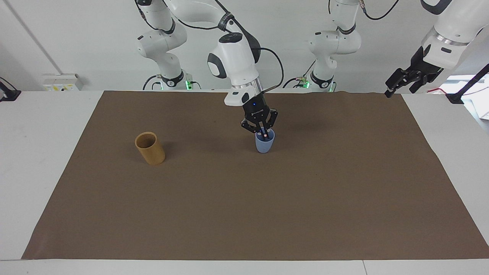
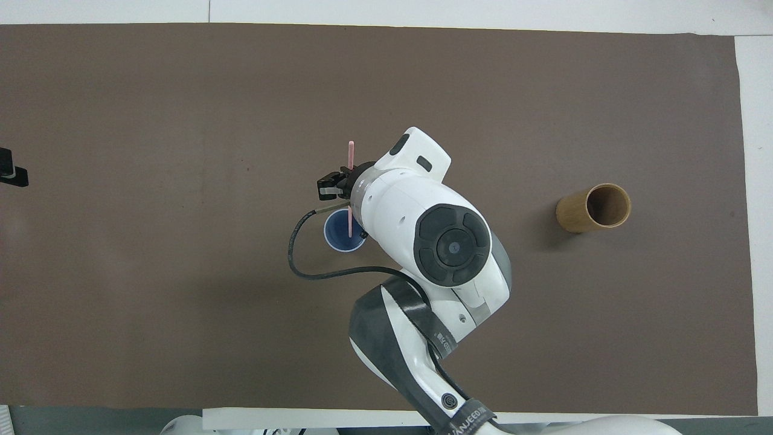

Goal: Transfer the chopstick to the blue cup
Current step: 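Carry the chopstick with the right gripper over the blue cup, then release the chopstick into the blue cup and raise the right gripper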

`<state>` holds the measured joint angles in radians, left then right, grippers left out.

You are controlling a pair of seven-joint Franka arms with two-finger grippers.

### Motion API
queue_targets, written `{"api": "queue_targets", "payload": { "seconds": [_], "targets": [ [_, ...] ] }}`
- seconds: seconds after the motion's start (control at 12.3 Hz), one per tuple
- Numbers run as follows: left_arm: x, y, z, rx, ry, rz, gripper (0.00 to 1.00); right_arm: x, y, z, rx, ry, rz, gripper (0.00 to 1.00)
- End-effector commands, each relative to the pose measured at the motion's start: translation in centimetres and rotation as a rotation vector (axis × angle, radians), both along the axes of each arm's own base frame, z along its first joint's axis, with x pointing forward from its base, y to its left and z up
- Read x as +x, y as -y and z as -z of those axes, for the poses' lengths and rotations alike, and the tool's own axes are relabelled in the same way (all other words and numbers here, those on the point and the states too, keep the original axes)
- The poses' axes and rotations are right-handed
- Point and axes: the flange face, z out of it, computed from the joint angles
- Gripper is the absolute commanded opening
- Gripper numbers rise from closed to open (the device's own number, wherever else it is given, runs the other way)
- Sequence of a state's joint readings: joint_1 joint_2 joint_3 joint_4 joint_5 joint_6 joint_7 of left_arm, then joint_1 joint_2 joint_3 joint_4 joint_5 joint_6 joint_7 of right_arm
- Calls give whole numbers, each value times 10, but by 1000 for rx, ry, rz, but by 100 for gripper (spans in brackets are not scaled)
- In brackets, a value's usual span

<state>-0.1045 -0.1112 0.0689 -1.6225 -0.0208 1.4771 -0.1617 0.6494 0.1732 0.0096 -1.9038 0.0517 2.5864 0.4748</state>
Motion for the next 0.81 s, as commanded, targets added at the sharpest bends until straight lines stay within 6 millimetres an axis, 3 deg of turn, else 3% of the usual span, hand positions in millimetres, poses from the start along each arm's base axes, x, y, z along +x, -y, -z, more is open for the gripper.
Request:
{"api": "queue_targets", "payload": {
  "seconds": [0.0,0.24,0.41,0.57,0.73],
  "targets": [
    [-1,-2,-1,-1,-12,1,100,-7,6,-8,-1,21,3,100],
    [-1,-2,-2,-1,-10,1,100,18,17,-39,5,37,32,100],
    [-1,-2,-1,-1,-13,2,100,44,60,-67,-37,-5,90,100],
    [-2,-1,0,-1,-24,13,100,52,118,-94,-102,-62,107,100],
    [-6,-1,-1,38,-48,73,100,52,192,-117,-146,-154,182,100]
  ]
}}
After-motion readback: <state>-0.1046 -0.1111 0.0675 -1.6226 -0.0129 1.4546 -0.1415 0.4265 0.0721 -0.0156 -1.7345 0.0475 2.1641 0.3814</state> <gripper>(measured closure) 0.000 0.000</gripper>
